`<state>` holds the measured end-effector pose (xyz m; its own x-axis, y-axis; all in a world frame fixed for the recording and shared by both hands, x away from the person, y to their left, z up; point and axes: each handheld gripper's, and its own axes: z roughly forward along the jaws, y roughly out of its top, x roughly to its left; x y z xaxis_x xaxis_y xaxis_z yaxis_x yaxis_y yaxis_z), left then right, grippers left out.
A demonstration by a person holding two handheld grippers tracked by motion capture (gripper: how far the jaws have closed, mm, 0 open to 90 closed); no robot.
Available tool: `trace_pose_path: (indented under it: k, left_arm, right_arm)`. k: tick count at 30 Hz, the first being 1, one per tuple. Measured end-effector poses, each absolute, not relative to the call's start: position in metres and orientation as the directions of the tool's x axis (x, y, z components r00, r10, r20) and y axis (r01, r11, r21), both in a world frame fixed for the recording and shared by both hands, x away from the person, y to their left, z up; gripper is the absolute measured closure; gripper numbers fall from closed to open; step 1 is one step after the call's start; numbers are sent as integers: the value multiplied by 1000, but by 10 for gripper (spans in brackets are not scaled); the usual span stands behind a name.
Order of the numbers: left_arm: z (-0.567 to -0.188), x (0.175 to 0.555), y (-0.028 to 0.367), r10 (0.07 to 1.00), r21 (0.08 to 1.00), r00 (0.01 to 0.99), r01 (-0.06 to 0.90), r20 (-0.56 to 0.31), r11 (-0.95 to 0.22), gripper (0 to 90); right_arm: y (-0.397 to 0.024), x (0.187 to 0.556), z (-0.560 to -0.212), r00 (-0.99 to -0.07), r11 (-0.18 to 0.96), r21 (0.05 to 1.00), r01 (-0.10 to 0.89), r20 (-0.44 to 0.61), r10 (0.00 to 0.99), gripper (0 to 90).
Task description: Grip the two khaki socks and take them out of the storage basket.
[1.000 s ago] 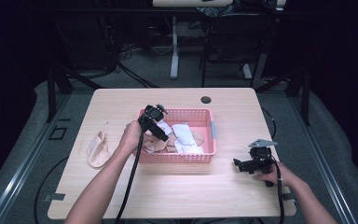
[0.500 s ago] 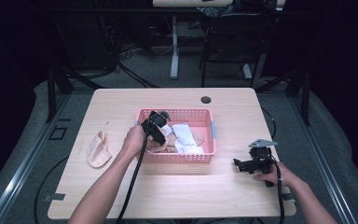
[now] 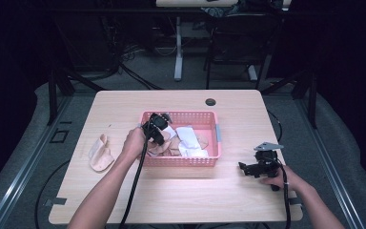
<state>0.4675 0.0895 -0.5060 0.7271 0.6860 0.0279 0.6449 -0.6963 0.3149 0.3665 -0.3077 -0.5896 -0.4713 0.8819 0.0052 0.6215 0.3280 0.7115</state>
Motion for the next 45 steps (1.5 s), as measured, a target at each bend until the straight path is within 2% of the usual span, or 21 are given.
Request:
trace_pose_path:
  k: [12, 28, 45]
  left_arm:
    - [-485, 465, 104, 693, 370, 719, 631, 50, -682, 879]
    - [-425, 460, 118, 693, 477, 719, 592, 52, -650, 879]
    - [-369, 456, 116, 670, 529, 739, 544, 66, -652, 880]
  right_arm:
    - [-308, 367, -590, -470, 328, 711, 622, 4, 882, 0]
    - [-308, 367, -590, -472, 328, 711, 622, 5, 882, 0]
    - [-308, 367, -590, -471, 328, 711, 621, 4, 882, 0]
